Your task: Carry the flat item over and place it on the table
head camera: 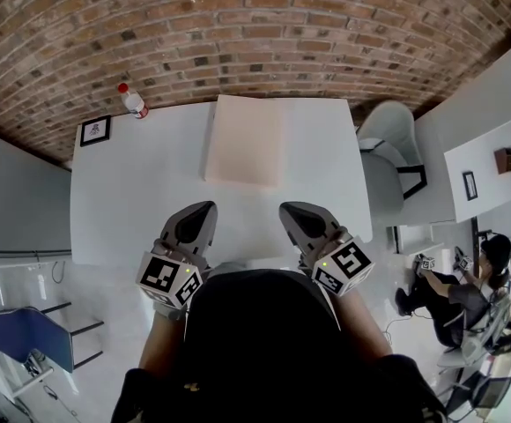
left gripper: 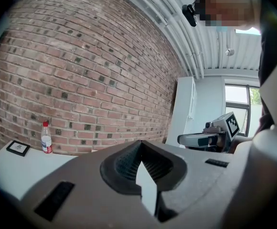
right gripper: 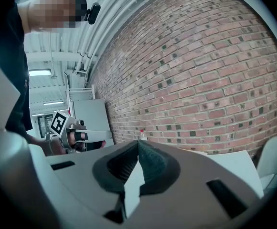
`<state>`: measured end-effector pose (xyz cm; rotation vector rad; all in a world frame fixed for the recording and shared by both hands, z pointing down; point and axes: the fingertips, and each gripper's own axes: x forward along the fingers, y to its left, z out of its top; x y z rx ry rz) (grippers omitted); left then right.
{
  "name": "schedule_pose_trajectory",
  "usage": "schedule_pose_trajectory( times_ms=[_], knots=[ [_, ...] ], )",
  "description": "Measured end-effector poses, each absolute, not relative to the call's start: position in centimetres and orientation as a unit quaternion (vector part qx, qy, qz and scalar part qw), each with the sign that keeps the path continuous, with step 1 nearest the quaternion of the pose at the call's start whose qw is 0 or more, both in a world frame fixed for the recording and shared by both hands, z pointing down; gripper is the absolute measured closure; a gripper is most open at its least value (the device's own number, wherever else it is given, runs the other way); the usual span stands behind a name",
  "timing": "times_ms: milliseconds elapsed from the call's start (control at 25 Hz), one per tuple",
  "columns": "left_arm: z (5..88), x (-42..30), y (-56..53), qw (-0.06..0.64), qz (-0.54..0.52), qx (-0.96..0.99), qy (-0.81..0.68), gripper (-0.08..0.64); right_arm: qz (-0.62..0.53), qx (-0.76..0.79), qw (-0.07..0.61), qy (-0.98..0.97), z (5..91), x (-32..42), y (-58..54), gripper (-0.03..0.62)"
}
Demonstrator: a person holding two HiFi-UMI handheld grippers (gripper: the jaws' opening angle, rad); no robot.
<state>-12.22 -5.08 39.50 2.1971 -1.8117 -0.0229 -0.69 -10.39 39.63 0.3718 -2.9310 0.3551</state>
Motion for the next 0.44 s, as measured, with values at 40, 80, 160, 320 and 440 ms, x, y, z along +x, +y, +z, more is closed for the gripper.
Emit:
schedule_pose_trajectory(
  times_ms=[40,80,160,320,440],
  knots=[
    [39.6,-12.4,-5.2,0.148,-0.008,0.761,-0.631,0.557,0.119,0.126,0.083,-0.981,39.6,-0.7,-10.5,0.581],
    [39.7,-12.5,-5.4,0.15,-0.007,0.759,-0.633,0.557,0.119,0.127,0.084,-0.981,39.6,-0.7,-10.7,0.581],
    [39.9,-12.8,-5.7,0.153,-0.008,0.755,-0.637,0.557,0.118,0.129,0.086,-0.981,39.6,-0.7,-11.0,0.581],
    [40.0,-13.3,-6.3,0.152,-0.012,0.75,-0.643,0.557,0.12,0.131,0.088,-0.98,39.8,-0.7,-11.5,0.581],
    [39.7,-13.5,-6.8,0.149,-0.021,0.748,-0.646,0.557,0.121,0.132,0.09,-0.98,39.8,-0.8,-11.9,0.581]
  ],
)
